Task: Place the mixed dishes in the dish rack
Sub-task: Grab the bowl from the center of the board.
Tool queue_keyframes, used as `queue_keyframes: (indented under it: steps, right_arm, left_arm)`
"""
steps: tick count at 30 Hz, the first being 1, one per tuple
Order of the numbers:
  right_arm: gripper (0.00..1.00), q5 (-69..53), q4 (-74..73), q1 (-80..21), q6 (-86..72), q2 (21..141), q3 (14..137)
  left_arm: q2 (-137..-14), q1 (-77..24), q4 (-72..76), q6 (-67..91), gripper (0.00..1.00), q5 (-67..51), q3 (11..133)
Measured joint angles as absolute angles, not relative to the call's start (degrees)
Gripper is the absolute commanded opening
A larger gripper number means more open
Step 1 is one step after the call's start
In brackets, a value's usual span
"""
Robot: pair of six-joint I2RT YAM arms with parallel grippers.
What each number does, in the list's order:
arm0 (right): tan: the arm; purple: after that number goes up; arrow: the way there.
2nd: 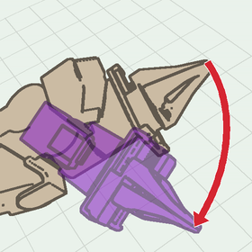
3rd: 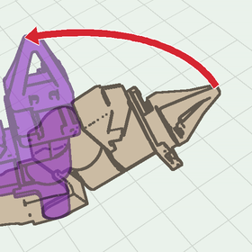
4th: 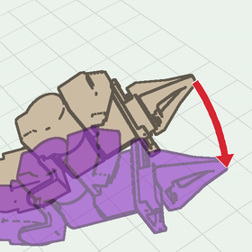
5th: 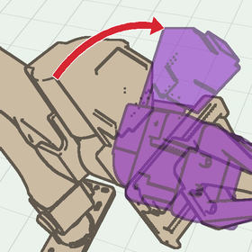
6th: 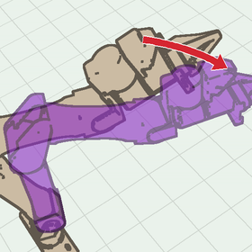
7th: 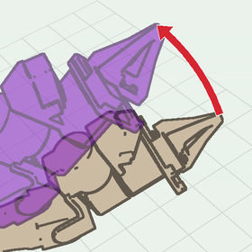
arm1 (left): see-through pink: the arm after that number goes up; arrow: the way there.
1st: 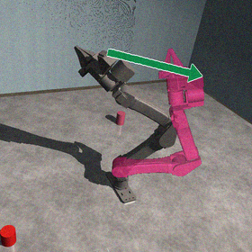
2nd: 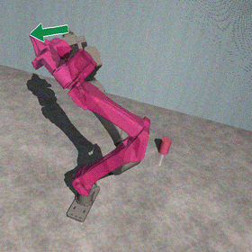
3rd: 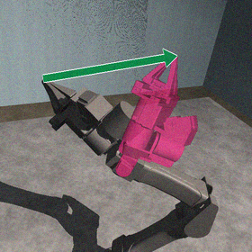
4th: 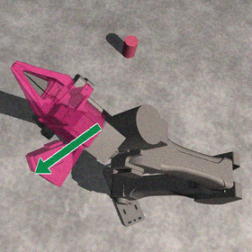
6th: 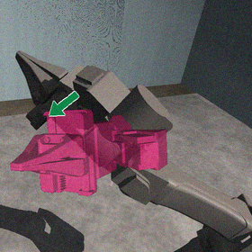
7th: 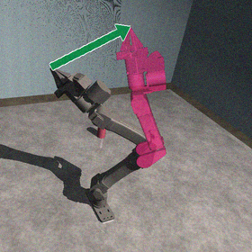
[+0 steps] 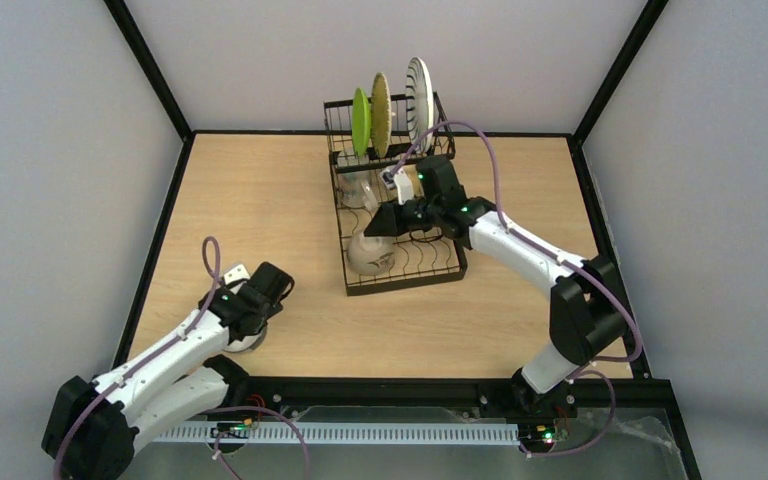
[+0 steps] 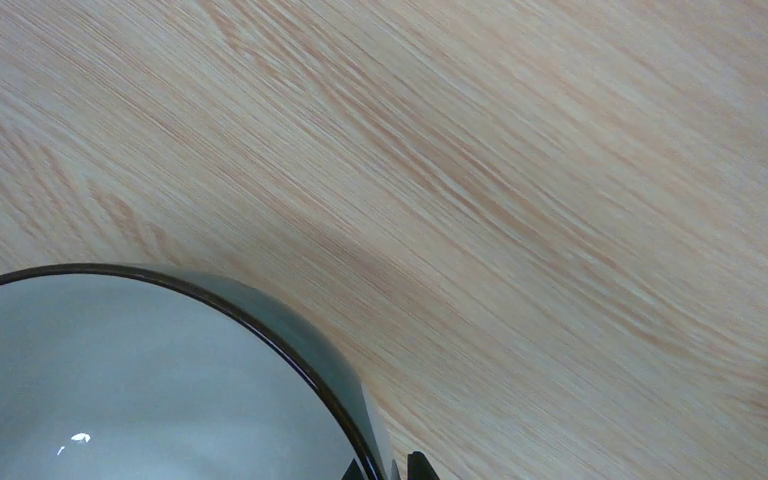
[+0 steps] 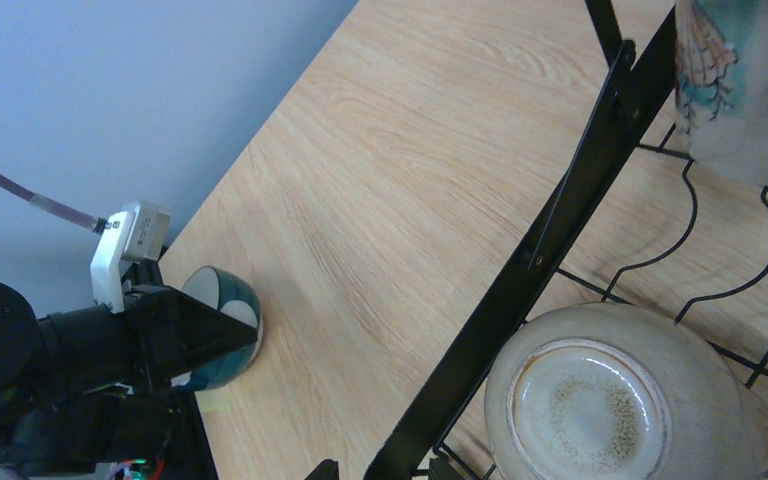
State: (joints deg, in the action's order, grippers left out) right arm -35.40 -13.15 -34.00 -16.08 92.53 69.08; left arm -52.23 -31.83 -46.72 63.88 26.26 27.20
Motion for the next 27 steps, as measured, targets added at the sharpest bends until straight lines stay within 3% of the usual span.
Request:
queue_keyframes:
  steps: [6,11,13,16,27]
  right_arm:
    - [0.49,-33.1,-14.1,-34.0,-16.7,88.8,69.1]
    - [0.5,-29.6,-14.3,-34.0,-17.7,85.2,69.1]
    - [0.59,-28.3,-14.3,-33.9,-18.3,83.7,69.0]
    - [0.65,-26.8,-14.2,-33.4,-19.5,81.4,68.8]
    - [0.74,-27.2,-9.8,-28.4,-25.5,73.5,58.4]
  left_arm:
    - [-48.9,-31.8,-48.3,64.2,0.02,22.2,31.9]
    - [-47.5,-31.9,-46.9,63.6,0.02,17.8,42.9]
    - [-47.2,-31.8,-45.2,63.6,0.02,16.3,46.9]
    - [-46.9,-31.8,-41.8,64.3,0.02,14.0,50.8]
    - [-44.1,-31.9,-18.5,76.8,0.01,1.1,45.0]
